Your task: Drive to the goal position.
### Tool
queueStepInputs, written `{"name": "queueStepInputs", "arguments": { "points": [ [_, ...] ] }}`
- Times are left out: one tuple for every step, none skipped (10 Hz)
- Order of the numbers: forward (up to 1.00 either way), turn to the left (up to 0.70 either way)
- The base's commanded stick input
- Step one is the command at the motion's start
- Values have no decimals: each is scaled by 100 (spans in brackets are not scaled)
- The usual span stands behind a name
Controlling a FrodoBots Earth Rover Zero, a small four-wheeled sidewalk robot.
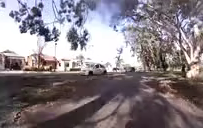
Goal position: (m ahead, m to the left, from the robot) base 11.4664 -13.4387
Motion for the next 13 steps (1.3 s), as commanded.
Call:
{"name": "queueStepInputs", "arguments": {
  "points": [
    [100, -40],
    [100, -40],
    [100, -40],
    [100, 0],
    [100, 0],
    [100, 0],
    [100, 0],
    [100, 0],
    [100, 0],
    [100, 0],
    [100, -17],
    [100, -29],
    [100, -39]
  ]
}}
